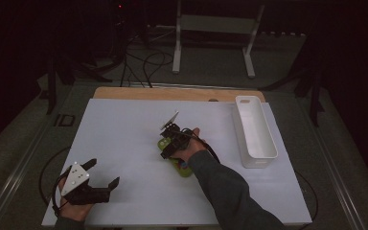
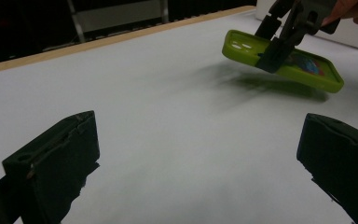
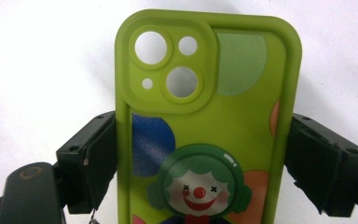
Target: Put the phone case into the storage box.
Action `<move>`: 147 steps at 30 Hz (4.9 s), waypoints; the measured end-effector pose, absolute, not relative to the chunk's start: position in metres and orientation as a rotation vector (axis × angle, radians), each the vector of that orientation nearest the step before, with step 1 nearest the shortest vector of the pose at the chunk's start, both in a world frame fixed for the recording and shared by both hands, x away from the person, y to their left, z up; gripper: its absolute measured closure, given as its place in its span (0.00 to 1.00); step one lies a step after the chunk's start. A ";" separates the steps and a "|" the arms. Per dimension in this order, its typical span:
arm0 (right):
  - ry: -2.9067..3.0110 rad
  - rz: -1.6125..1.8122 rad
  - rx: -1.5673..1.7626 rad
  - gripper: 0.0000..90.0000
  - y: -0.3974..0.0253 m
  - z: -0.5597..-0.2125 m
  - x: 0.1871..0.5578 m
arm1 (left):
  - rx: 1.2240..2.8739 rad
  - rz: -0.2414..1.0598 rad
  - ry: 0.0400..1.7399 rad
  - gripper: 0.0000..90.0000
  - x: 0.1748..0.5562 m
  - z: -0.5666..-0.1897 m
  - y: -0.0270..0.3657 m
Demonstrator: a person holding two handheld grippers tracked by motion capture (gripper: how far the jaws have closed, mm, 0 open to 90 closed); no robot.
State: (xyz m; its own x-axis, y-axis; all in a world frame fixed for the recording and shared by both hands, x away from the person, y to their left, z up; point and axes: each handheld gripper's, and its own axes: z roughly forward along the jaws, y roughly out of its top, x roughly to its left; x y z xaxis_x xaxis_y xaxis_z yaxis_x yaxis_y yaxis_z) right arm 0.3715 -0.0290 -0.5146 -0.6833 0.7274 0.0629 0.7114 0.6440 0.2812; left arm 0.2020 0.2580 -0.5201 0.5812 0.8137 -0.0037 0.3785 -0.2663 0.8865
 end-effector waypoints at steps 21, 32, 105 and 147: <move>2.732 0.576 1.218 0.17 -0.031 -0.490 0.371 | 1.872 0.581 0.967 0.00 0.202 -0.520 0.258; 2.693 0.641 1.226 0.17 -0.033 -0.481 0.369 | 1.870 0.582 0.967 0.00 0.202 -0.520 0.258; 2.270 1.011 1.377 0.17 -0.086 -0.418 0.394 | 1.871 0.587 0.970 0.00 0.202 -0.520 0.258; 2.094 1.042 1.389 0.17 -0.113 -0.396 0.410 | 1.866 0.585 0.969 0.00 0.202 -0.520 0.258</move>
